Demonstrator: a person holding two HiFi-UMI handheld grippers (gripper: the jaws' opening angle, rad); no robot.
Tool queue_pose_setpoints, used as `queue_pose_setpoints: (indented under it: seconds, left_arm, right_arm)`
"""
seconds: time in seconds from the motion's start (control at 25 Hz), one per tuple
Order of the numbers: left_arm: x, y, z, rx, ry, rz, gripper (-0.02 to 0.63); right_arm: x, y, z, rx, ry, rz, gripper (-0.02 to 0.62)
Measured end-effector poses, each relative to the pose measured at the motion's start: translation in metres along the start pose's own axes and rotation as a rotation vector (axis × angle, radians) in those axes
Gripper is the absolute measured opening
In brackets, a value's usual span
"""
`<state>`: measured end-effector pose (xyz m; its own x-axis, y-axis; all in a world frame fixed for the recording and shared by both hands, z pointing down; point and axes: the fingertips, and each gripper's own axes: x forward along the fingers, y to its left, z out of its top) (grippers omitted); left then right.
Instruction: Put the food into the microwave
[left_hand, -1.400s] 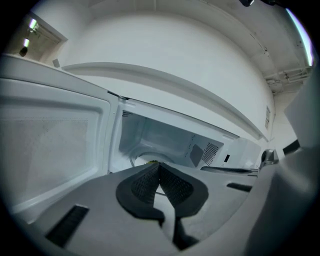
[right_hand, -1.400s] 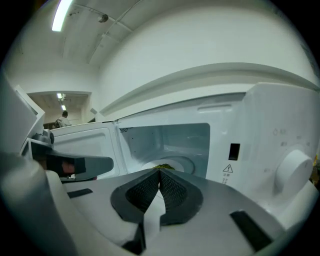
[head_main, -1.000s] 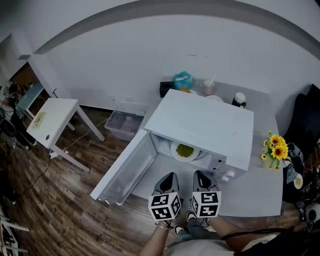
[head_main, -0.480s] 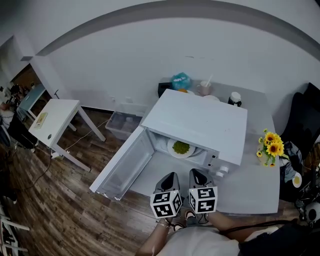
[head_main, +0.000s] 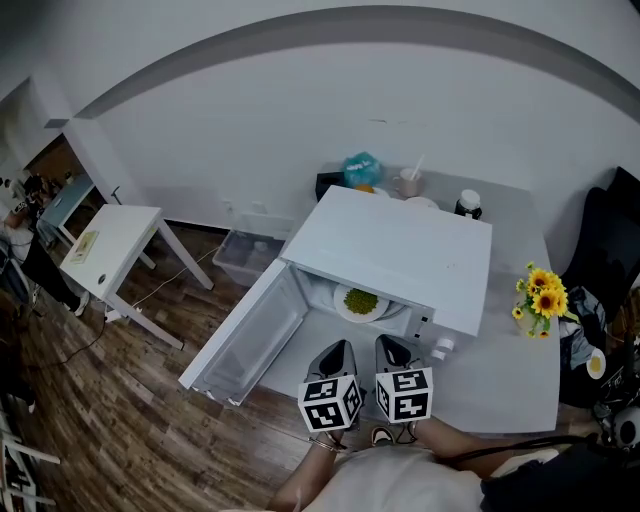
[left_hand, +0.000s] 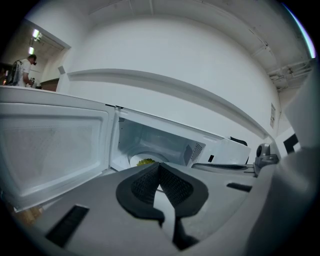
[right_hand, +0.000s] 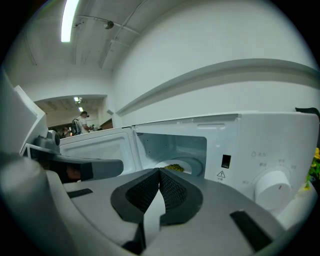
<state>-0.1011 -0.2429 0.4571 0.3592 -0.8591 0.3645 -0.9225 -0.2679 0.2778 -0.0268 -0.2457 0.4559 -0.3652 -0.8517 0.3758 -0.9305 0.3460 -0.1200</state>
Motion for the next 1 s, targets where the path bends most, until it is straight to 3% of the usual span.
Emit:
queue_pose_setpoints:
  seconds: [1.0]
  left_arm:
    - [0.0,-0.005,-0.008,-0.006,0.015,0.004,0.003]
  right_arm:
    - [-0.012,-0.003,-0.01,0.024,0.027,0.005,0.015]
